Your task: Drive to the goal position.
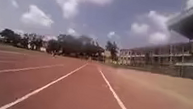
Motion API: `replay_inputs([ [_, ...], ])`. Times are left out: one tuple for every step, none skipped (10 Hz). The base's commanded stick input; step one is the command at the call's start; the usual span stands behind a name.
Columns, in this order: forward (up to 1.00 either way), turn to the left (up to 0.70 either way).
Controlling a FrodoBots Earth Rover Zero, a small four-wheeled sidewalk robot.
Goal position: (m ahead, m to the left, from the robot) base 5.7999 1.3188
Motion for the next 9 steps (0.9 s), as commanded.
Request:
replay_inputs([
  [0.7, 0.0],
  [0.7, 0.0],
  [0.7, 0.0],
  [0.7, 0.0],
  [0.7, 0.0],
  [0.7, 0.0],
  [0.7, 0.0],
  [0.7, 0.0],
  [0.7, 0.0],
])
